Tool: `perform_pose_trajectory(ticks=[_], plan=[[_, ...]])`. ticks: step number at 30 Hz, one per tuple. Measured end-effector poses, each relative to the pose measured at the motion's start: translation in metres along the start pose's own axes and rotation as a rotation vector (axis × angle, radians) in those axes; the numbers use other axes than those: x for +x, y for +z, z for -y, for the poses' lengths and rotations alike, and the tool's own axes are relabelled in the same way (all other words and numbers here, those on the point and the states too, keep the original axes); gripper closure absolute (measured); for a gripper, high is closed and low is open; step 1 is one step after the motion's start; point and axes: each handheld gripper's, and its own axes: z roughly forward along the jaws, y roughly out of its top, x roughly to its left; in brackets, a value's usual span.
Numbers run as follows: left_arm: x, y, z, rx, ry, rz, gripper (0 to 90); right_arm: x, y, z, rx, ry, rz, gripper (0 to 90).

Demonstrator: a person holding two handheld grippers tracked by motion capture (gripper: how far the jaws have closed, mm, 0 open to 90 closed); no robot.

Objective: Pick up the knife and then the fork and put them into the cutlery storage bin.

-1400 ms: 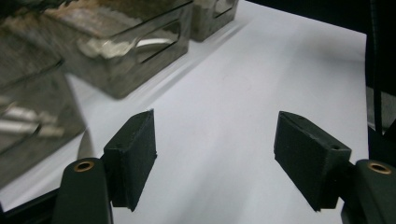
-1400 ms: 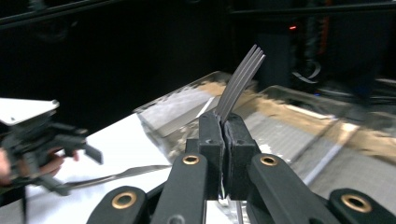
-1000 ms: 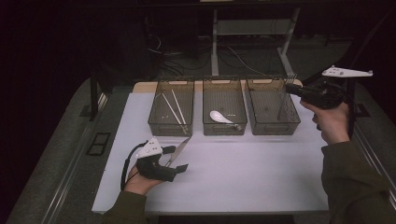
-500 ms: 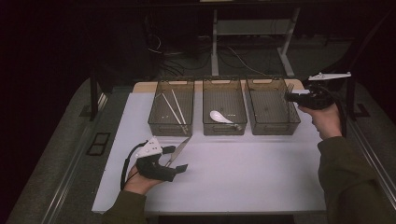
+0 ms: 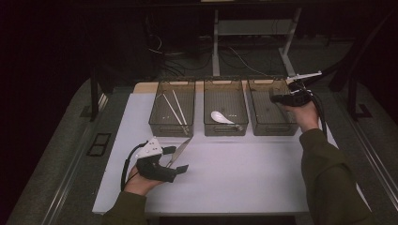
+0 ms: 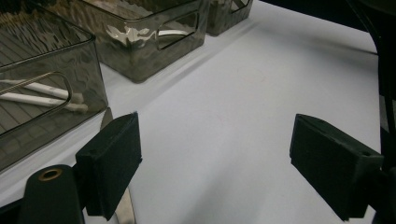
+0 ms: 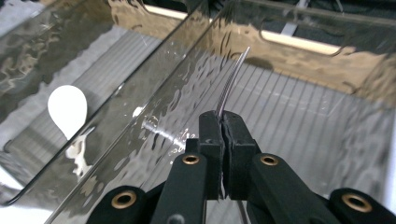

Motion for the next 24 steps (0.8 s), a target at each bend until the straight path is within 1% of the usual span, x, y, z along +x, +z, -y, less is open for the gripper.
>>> perform_pose_trajectory(ticks=[4, 6, 9, 10, 11, 12, 13, 15, 18, 19, 21, 22, 24], plan=[[0.0, 0.0, 0.0, 0.0, 0.001, 0.002, 15.8, 0.005, 0.015, 0.0, 0.043, -0.006, 0.003, 85.7], [0.0, 0.0, 0.0, -0.001, 0.002, 0.0, 15.8, 0.007, 0.02, 0.0, 0.06, -0.01, 0.012, 80.1], [-0.001, 0.0, -0.001, -0.002, 0.005, -0.002, 15.8, 0.007, 0.02, 0.001, 0.053, 0.011, -0.001, 69.8], [-0.001, 0.0, -0.001, 0.0, 0.006, -0.002, 15.8, 0.006, 0.02, 0.001, 0.056, 0.006, -0.005, 67.3], [-0.001, 0.001, -0.001, 0.0, 0.005, -0.002, 15.8, 0.007, 0.018, 0.001, 0.056, 0.014, -0.011, 63.2], [-0.001, 0.001, -0.001, 0.0, 0.005, -0.002, 15.8, 0.006, 0.017, 0.001, 0.048, 0.011, -0.013, 59.5], [-0.001, 0.001, -0.001, 0.0, 0.005, -0.003, 15.8, 0.007, 0.015, 0.001, 0.04, 0.013, -0.017, 57.5], [-0.001, 0.0, 0.0, 0.001, 0.004, -0.004, 15.8, 0.007, 0.01, 0.001, 0.024, 0.01, -0.042, 50.8], [0.0, 0.001, 0.0, 0.005, 0.004, -0.006, 15.7, 0.011, 0.003, 0.003, 0.003, -0.007, -0.067, 44.8], [0.0, 0.001, 0.0, 0.008, 0.003, -0.008, 15.5, 0.012, 0.0, 0.003, -0.006, -0.008, -0.071, 42.6], [0.0, 0.001, 0.0, 0.011, 0.004, -0.01, 15.0, 0.015, -0.008, 0.006, -0.028, -0.025, -0.077, 38.7], [0.0, 0.001, 0.0, 0.012, 0.003, -0.012, 14.6, 0.016, -0.012, 0.007, -0.038, -0.034, -0.078, 37.9], [0.001, 0.001, 0.0, 0.021, 0.001, -0.022, 13.7, 0.019, -0.02, 0.012, -0.064, -0.037, -0.103, 36.1]])
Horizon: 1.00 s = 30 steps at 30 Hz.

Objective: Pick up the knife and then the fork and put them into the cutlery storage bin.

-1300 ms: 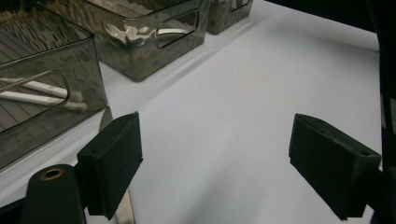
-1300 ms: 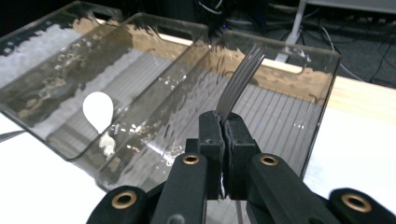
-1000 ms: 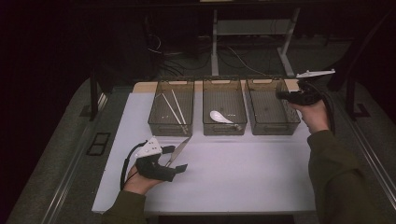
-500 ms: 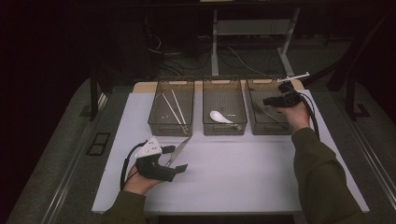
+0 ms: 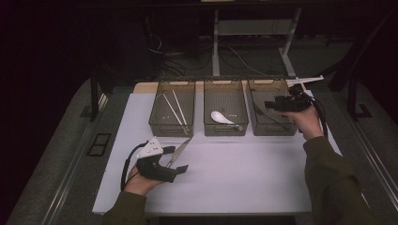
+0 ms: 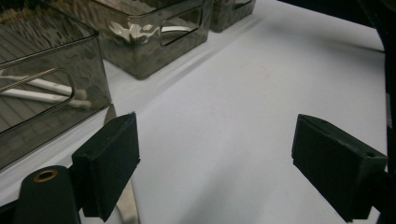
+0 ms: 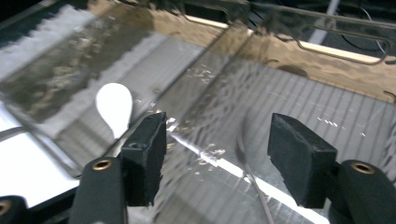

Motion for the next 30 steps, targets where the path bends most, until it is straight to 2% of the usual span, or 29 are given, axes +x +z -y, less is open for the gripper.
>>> perform_pose_trajectory(ticks=[2, 8, 17, 21, 27, 30], plan=[[0.0, 0.0, 0.0, 0.004, -0.005, -0.007, 13.1, 0.004, -0.006, 0.003, -0.008, -0.005, -0.002, 33.6], [0.003, 0.0, 0.002, 0.018, -0.013, -0.017, 12.0, 0.02, -0.024, 0.018, 0.002, -0.062, -0.002, 29.4], [0.007, -0.004, 0.004, 0.025, -0.013, -0.044, 12.9, 0.045, -0.047, 0.048, -0.04, -0.116, -0.064, 27.9], [0.009, -0.007, 0.005, 0.033, -0.016, -0.064, 13.6, 0.058, -0.053, 0.062, -0.033, -0.148, -0.092, 27.0], [0.014, -0.011, 0.007, 0.052, -0.02, -0.093, 15.6, 0.072, -0.062, 0.083, -0.041, -0.164, -0.124, 25.6], [0.017, -0.014, 0.008, 0.053, -0.031, -0.109, 19.4, 0.079, -0.065, 0.098, -0.024, -0.172, -0.134, 25.5]])
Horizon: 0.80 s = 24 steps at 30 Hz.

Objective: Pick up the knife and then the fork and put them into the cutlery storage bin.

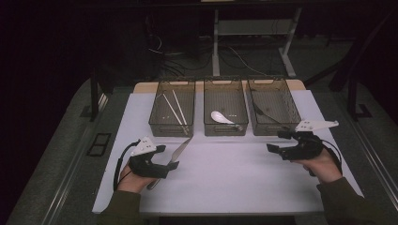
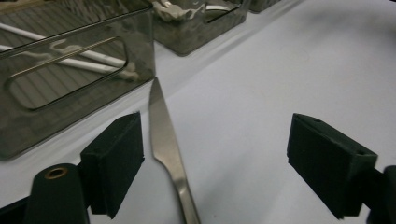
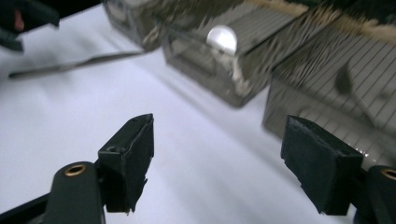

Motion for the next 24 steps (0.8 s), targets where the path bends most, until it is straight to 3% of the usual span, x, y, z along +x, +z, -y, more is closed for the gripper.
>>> perform_pose_trajectory(ticks=[14, 24], plan=[[0.013, -0.004, 0.006, 0.09, -0.057, -0.039, 43.4, 0.027, -0.003, 0.044, 0.089, -0.024, 0.026, 22.0], [0.016, 0.008, 0.012, 0.192, -0.073, -0.017, 57.8, 0.033, 0.0, 0.051, 0.115, -0.037, 0.032, 21.0]])
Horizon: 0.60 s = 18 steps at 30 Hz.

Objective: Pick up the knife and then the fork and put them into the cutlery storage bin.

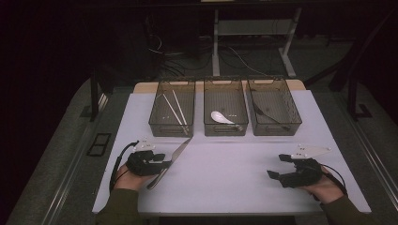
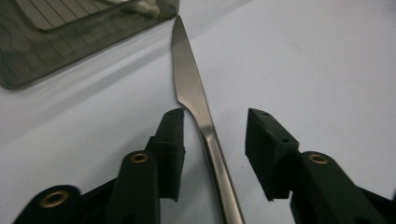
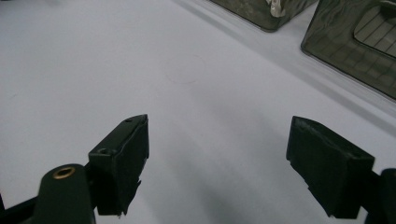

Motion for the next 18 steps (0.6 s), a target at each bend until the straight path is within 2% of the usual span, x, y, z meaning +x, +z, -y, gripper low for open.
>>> perform_pose_trajectory(ticks=[8, 10, 12, 15, 17, 18], plan=[[0.004, 0.008, -0.001, 0.023, -0.002, -0.001, 63.2, 0.0, 0.001, 0.0, 0.006, -0.005, 0.006, 21.0], [0.007, 0.009, -0.004, 0.022, 0.007, -0.016, 67.9, 0.0, 0.001, 0.0, 0.007, -0.005, 0.004, 21.0], [0.009, 0.012, -0.008, 0.003, -0.005, -0.035, 73.7, 0.0, 0.001, 0.0, 0.009, -0.002, 0.004, 21.0], [0.012, 0.019, -0.015, 0.009, 0.0, -0.075, 81.7, 0.0, 0.002, 0.0, 0.009, -0.001, 0.004, 21.0], [0.013, 0.023, -0.019, 0.012, -0.008, -0.081, 84.6, 0.0, 0.002, 0.0, 0.005, 0.002, 0.001, 21.0], [0.015, 0.026, -0.021, 0.015, 0.005, -0.088, 85.7, -0.001, 0.002, 0.0, 0.006, 0.004, 0.0, 21.0]])
